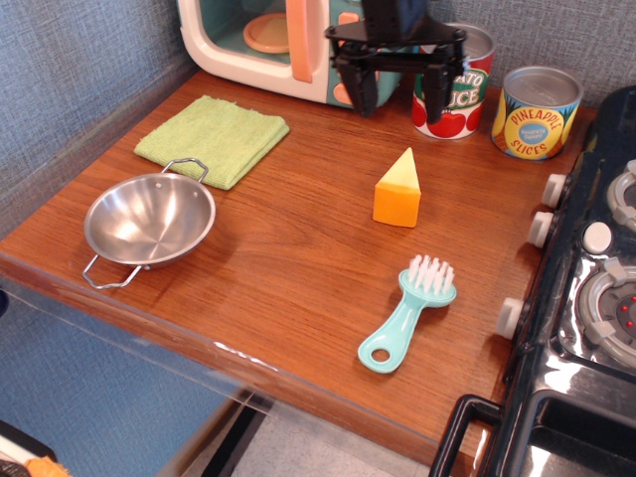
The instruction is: Put the piece of cheese in the pot
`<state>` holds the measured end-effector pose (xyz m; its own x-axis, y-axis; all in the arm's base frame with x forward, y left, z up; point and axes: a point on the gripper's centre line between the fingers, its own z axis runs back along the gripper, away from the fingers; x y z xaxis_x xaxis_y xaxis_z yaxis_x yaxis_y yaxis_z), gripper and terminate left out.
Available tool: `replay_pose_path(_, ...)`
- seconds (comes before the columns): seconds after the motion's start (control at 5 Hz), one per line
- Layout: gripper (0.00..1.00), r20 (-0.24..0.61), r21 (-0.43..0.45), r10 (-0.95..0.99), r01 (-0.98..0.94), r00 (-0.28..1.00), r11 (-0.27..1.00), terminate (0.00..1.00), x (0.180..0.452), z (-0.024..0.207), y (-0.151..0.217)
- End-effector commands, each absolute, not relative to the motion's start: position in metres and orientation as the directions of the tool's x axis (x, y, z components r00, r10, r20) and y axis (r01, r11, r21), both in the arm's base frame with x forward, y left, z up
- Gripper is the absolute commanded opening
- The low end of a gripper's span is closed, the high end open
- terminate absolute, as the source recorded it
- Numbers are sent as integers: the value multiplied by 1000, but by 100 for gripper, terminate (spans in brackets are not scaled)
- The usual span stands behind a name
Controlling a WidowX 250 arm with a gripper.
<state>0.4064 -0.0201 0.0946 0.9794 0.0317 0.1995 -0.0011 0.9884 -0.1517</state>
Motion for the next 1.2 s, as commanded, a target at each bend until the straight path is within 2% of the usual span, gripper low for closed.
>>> replay_pose_path(0.0,100,144,-77,65,-55,987,996,0,404,75,-19)
replay_pose_path(0.2,100,113,-66,81,-73,990,995,0,403,62,-27)
replay_pose_path(0.4,100,106,-94,109,-99,988,991,0,401,53,-37)
replay_pose_path(0.8,100,87,-62,119,-114,989,992,0,404,40,-45)
replay_pose_path(1.0,0,81,-65,114,-109,990,992,0,405,38,-41)
